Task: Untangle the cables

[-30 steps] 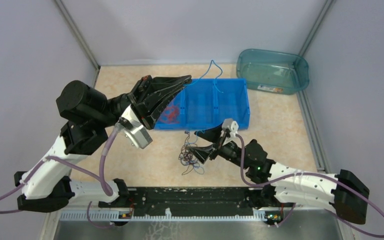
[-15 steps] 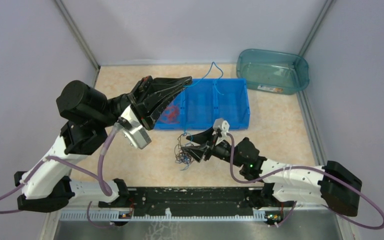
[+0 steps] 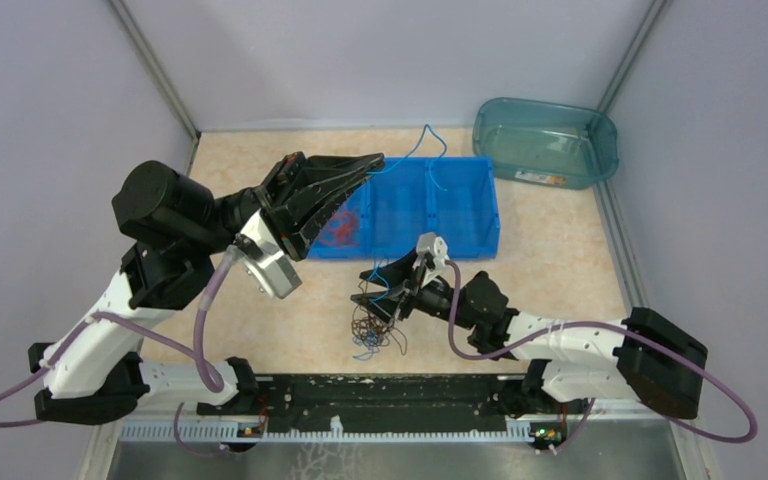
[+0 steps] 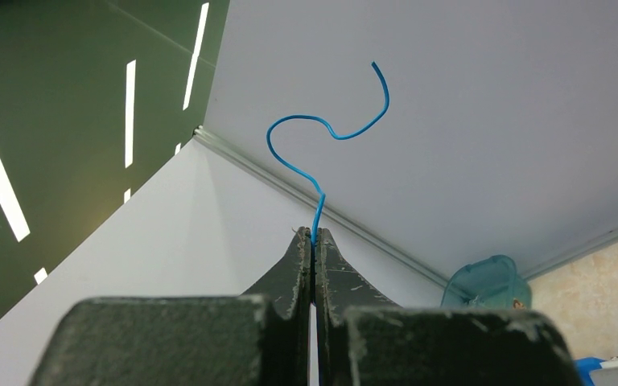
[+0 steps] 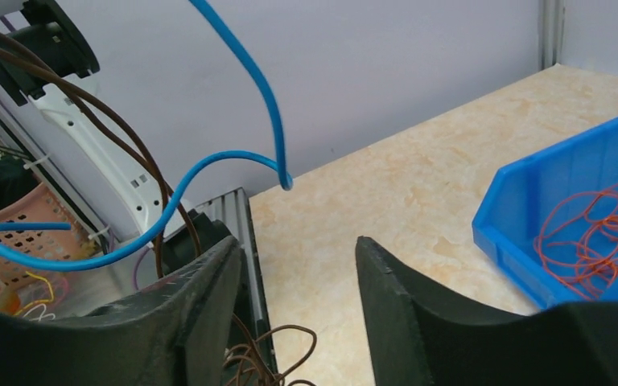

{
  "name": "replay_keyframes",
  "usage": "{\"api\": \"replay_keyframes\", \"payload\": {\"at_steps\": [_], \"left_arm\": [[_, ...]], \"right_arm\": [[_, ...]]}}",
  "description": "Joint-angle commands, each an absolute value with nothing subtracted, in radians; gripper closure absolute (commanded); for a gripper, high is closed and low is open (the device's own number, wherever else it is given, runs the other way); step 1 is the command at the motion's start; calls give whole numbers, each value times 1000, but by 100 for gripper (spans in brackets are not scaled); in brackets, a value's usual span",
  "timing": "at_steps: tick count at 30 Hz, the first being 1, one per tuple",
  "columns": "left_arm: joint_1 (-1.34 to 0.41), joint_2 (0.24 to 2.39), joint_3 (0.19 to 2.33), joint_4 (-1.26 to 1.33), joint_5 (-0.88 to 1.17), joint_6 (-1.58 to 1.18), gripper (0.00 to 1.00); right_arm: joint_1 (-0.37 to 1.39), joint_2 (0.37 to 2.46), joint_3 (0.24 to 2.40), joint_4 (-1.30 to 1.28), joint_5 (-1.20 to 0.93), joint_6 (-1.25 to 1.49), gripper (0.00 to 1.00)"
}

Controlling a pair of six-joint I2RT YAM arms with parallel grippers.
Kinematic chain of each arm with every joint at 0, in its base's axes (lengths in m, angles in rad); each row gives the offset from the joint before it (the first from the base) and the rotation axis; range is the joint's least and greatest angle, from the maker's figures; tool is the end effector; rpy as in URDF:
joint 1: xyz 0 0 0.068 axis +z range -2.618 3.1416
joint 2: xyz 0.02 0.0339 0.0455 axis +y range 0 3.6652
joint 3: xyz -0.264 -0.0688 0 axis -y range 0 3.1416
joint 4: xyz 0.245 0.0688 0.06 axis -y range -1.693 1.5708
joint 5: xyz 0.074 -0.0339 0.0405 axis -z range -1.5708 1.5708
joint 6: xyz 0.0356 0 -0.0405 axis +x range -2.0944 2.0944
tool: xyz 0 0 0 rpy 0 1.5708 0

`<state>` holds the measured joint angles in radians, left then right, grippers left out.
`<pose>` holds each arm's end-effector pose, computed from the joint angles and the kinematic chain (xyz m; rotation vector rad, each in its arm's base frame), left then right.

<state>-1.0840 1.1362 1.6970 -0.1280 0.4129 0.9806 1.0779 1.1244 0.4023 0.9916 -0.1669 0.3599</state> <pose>0.0721 -0.1668 0.5788 1.1535 0.2604 -0.3259 0.1058 0.2096 0.2638 -0.6453 1.2752 1.3185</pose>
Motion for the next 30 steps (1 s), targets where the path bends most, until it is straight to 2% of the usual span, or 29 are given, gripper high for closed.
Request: {"api": "replay_keyframes", "payload": {"at_steps": [1, 3, 6, 7, 8, 10, 17, 18, 19, 20, 22, 30], "left_arm": [[-1081, 1134, 1702, -85, 436, 969, 100], [-1081, 1135, 1703, -84, 437, 965, 100], [-1082, 1137, 1706, -83, 439, 966, 100], [-1081, 1137, 1707, -82, 439, 966, 100], [-1081, 1136, 1707, -82, 440, 969, 100], [-1082, 1135, 1710, -82, 439, 969, 100], [-1082, 1134, 1727, -89, 437, 993, 100], [-1082, 1133, 1727, -92, 436, 995, 100], [-1081, 1131, 1726, -97, 436, 997, 100], [-1082, 1128, 1722, -100, 437, 997, 100], [-1082, 1122, 1711, -101, 439, 996, 100], [-1081, 1121, 1697, -91, 446, 991, 100]], "right_arm": [[1090, 1140, 427, 1120, -181, 389, 48], [1089, 1155, 433, 1144, -197, 405, 54], [1092, 1176, 436, 1170, -218, 426, 56], [1093, 1180, 432, 1172, -220, 430, 60], [1095, 1183, 426, 1177, -219, 434, 70], [1096, 1190, 403, 1206, -208, 450, 99], [1097, 1159, 301, 1240, -161, 488, 100], [1097, 1140, 279, 1231, -149, 489, 88], [1098, 1113, 260, 1212, -136, 485, 71], [1098, 1088, 244, 1189, -126, 479, 60], [1098, 1031, 225, 1145, -116, 461, 49], [1098, 968, 299, 1025, -162, 391, 39]]}}
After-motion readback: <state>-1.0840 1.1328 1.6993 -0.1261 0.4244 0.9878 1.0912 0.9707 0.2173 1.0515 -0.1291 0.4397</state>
